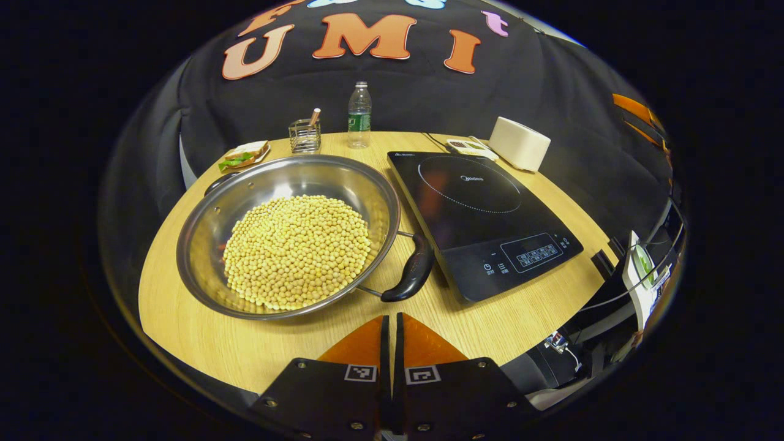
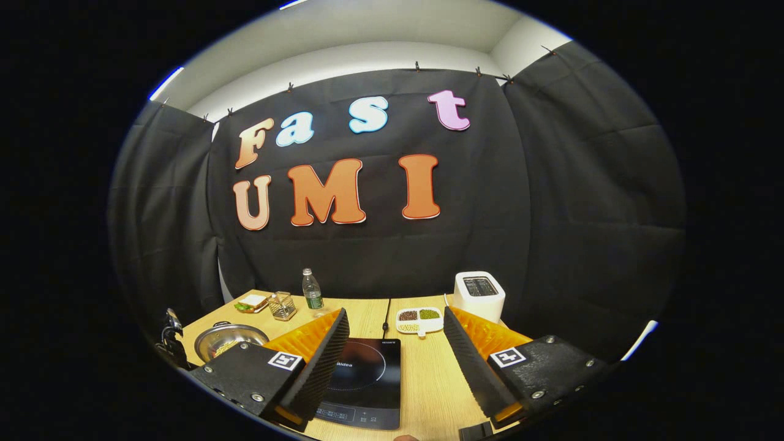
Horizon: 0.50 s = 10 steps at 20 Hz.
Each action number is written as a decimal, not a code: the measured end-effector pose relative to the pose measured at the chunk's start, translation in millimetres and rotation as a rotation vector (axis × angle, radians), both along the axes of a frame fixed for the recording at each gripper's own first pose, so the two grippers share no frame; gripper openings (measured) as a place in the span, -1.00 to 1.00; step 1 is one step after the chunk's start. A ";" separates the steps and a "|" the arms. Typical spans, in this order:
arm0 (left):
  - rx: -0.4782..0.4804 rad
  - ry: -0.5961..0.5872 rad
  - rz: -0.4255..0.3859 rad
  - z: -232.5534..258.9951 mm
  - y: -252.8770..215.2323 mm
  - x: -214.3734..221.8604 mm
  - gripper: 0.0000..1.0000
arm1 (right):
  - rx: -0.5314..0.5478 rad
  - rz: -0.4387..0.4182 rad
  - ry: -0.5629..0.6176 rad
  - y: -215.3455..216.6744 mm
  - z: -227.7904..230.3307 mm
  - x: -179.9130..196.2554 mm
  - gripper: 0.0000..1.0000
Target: First push the handle of the pot to place it horizontally, then grasp the pot with both hands and set it on the induction cooktop.
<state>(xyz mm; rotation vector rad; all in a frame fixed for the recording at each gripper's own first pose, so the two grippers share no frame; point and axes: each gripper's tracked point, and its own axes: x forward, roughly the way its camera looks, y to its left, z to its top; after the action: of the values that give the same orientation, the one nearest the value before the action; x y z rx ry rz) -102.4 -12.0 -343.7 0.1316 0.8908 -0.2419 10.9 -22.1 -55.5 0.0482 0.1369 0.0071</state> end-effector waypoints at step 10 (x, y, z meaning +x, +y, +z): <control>0.015 0.004 -0.025 -6.4 -17.1 29.1 -0.96 | -0.004 -0.049 -0.003 -18.8 -4.4 6.6 0.92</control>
<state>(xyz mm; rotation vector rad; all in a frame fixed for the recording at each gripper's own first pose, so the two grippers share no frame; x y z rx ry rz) -73.3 -29.1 -350.1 0.1557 0.8956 -0.2587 17.5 -40.9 -59.9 0.0473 0.1327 -0.0418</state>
